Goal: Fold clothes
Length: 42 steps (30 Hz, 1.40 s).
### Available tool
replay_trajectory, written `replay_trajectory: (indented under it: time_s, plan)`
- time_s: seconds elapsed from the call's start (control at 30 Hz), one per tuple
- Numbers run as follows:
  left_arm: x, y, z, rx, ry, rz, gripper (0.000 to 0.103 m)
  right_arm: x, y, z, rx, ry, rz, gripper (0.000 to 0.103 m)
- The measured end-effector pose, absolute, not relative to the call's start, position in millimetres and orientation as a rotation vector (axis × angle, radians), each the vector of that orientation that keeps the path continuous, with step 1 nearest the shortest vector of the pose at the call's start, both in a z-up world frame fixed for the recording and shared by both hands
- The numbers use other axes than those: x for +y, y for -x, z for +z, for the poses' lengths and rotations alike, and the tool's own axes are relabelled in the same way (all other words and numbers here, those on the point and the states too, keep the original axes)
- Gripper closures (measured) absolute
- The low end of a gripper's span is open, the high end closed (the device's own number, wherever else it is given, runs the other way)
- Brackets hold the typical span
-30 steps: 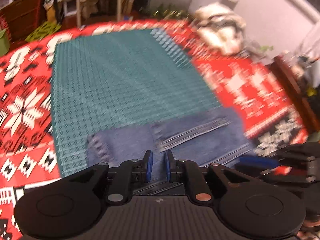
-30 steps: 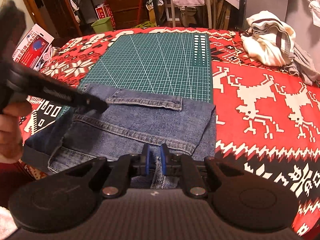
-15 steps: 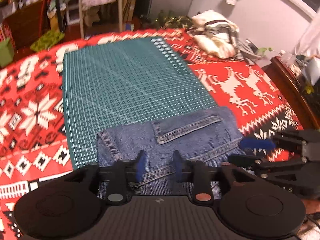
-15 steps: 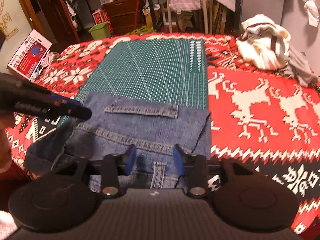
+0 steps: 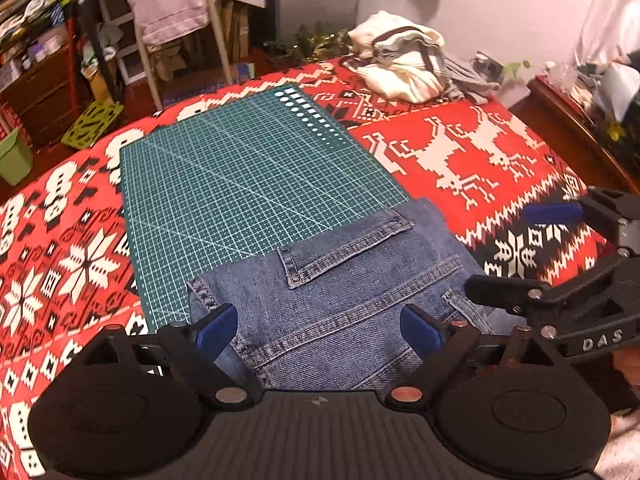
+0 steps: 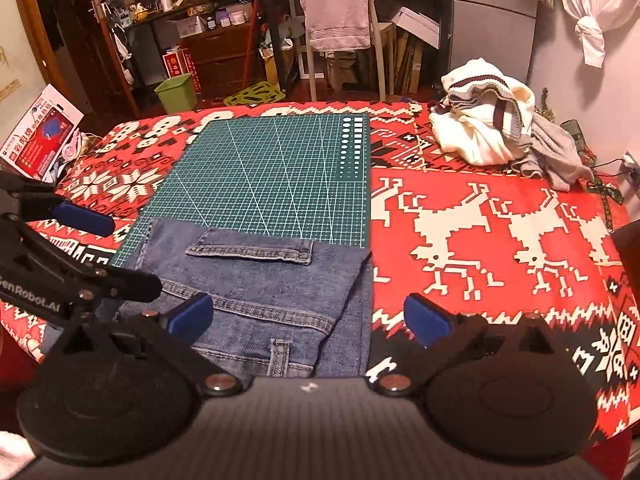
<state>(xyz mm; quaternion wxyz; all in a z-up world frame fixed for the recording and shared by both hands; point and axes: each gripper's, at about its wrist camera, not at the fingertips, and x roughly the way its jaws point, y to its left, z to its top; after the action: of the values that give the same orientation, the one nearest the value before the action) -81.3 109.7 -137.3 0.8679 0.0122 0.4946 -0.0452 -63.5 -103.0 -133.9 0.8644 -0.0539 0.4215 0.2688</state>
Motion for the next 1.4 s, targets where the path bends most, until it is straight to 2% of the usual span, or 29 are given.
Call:
replay_trajectory:
  time_s: [0.5,0.7,1.0,1.23,1.4]
  plan:
    - [126,101,-129,0.93,0.085,-0.065,0.014,-118,72,-125,0.855,0.137,0.549,0.0]
    - [137,113,-126,0.877,0.135,-0.044,0.014,-137,65,-130,0.939,-0.022,0.634,0.0]
    - [161,118,-136,0.942,0.253,-0.07,0.014,-130,77,-132,0.857,0.115,0.546,0.0]
    - [179,136,-132,0.798,0.243,-0.041,0.014,-121,81,-131,0.843,0.158,0.595,0.0]
    - [202,134,-143,0.89,0.323,-0.062,0.011,-121,67,-142,0.951,0.044,0.794,0.0]
